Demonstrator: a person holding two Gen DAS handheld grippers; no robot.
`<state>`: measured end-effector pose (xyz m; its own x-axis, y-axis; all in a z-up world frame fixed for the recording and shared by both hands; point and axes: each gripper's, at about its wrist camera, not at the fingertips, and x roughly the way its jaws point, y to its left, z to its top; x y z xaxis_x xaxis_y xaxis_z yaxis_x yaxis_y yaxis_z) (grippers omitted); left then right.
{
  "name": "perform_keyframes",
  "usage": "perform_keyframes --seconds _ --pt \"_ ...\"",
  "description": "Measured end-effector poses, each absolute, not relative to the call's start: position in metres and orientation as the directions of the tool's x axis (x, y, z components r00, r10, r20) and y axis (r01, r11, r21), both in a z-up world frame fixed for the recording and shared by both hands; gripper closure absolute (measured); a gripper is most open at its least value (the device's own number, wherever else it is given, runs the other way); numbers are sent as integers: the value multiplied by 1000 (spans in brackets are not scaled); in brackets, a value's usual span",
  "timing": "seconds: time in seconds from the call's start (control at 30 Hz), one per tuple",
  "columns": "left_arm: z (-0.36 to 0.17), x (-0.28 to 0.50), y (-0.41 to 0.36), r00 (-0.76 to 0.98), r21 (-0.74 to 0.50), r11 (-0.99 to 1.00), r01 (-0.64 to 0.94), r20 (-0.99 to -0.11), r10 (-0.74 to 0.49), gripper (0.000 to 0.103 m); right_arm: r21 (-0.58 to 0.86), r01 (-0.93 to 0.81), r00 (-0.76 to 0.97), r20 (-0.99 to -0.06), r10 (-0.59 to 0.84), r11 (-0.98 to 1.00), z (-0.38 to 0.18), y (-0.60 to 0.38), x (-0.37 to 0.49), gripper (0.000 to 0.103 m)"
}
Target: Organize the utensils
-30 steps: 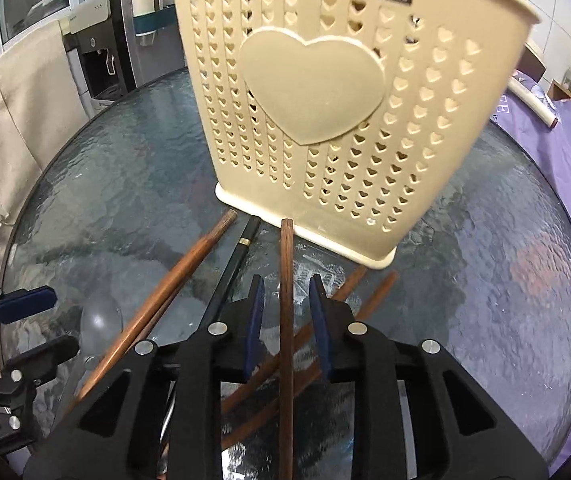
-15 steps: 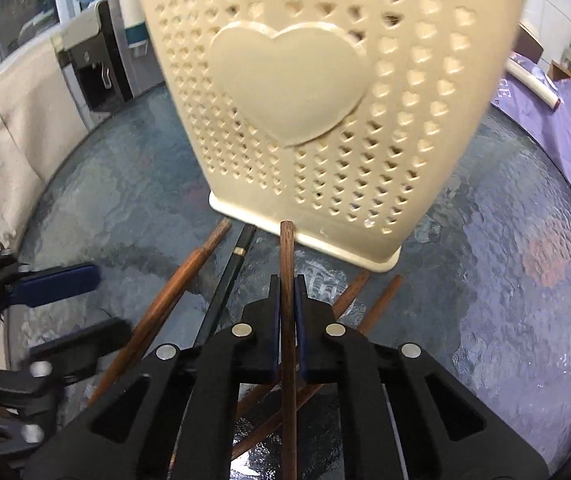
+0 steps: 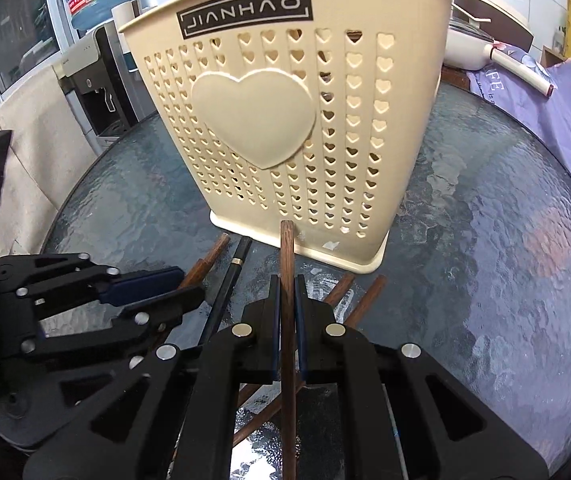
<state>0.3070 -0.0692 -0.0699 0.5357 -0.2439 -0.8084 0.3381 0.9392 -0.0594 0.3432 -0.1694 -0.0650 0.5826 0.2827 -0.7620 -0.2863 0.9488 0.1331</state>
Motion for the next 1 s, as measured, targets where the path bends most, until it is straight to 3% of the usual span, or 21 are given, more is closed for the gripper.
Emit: perform_keyframes --seconds 0.43,1.0 --pt "-50 298 -62 587 -110 947 301 -762 -275 96 192 -272 628 -707 325 943 -47 -186 320 95" --pt "37 241 -50 737 -157 928 338 -569 -364 96 269 -333 737 -523 428 904 29 -221 254 96"
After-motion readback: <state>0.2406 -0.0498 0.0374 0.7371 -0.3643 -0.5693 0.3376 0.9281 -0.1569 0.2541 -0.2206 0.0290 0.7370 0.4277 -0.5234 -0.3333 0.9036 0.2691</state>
